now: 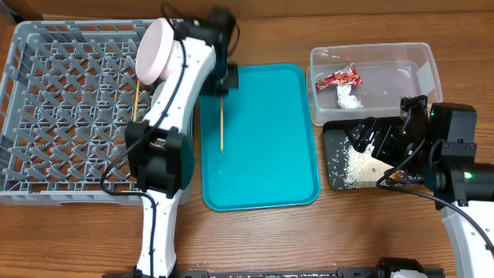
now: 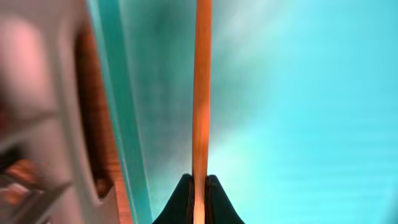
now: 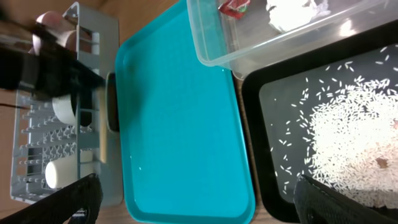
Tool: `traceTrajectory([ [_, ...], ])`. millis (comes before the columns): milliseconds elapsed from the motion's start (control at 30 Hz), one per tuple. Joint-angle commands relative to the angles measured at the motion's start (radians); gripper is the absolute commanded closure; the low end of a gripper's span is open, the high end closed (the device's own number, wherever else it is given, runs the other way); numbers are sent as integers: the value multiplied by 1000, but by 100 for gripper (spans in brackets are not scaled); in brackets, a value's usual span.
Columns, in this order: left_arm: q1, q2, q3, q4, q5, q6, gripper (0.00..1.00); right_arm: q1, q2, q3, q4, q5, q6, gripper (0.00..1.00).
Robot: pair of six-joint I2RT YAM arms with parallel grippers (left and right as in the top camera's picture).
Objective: Sort waste into correct bins and load items into the dishwasher
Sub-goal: 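Carry the chopstick into the rack and release it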
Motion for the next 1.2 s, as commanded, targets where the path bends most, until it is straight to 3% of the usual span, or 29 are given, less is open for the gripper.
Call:
traceTrajectory([
  [0,-9,-45,164,-95,23,37,96,-5,-8,19,5,7,-4,0],
  [133,13,-116,225,-232,-39,53,96,-5,-8,19,5,7,-4,0],
  [367,103,-264,164,-230,-50,132,96,-5,-8,19,5,7,-4,0],
  [600,253,-330,28,-227,-79,349,96,-5,-8,19,5,7,-4,0],
  [867,348,-316,-237,-15,-227,438,96,-5,-8,19,5,7,-4,0],
  [1167,378,-316,-349,114,-262,490,96,-5,-8,19,5,7,-4,0],
])
